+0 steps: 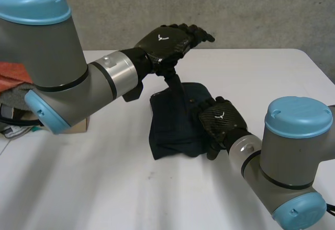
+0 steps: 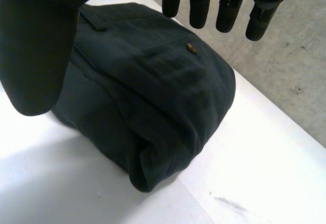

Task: Fold the laundry.

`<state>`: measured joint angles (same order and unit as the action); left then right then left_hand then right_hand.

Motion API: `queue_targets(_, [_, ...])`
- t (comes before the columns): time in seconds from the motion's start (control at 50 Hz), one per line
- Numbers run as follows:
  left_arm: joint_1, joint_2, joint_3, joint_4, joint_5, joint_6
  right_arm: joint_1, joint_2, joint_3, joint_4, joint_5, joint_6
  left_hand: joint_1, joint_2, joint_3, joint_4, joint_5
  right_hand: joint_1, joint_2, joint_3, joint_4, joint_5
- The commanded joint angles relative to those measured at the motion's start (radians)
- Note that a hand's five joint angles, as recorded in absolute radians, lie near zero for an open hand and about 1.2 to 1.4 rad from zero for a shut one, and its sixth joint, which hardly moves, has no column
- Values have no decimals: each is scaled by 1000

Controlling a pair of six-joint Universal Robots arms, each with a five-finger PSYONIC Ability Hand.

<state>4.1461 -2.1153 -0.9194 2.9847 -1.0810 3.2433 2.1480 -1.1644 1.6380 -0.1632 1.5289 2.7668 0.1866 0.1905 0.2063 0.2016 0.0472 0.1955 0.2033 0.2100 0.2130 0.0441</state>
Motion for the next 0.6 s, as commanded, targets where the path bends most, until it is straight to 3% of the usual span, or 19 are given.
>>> queue_targets(0.02, [0,12,-25,-29,26,9,-56,0,-23,-15,42,199,-12,-16,-32,-27,-47,-21,-29,-35,-38,-44])
queue_targets(0.14, [3,12,-29,-30,24,6,-118,75,-69,25,40,422,-12,-16,-32,-27,-47,-21,-29,-35,-38,-44])
queue_targets(0.26, [5,11,-30,-30,23,6,-148,167,-142,73,-6,474,-12,-16,-32,-27,-47,-21,-29,-35,-38,-44])
queue_targets(0.38, [3,14,-36,-29,23,4,-143,256,-220,96,-114,511,-12,-16,-32,-27,-47,-21,-29,-35,-38,-44])
queue_targets(0.44, [3,15,-39,-27,23,4,-139,287,-250,96,-121,527,-12,-16,-32,-27,-47,-21,-29,-35,-38,-44])
queue_targets(0.48, [5,17,-44,-26,23,4,-134,315,-280,96,-113,533,-12,-16,-32,-27,-47,125,117,110,107,102])
queue_targets(0.52, [5,18,-49,-26,23,3,-132,327,-300,93,-105,534,-12,-16,-32,-27,-47,453,445,438,435,430])
queue_targets(0.54, [6,23,-55,-26,23,3,-134,331,-313,88,-95,537,-12,-16,-32,-27,-47,1007,999,992,989,984])
queue_targets(0.56, [6,24,-58,-24,21,3,-135,331,-320,83,-87,534,-12,-16,-32,-27,-47,1199,1191,1184,1181,1176])
queue_targets(0.6, [8,29,-62,-23,21,3,-142,331,-334,61,-63,536,-12,-16,-32,-27,-47,1201,1193,1186,1183,1178])
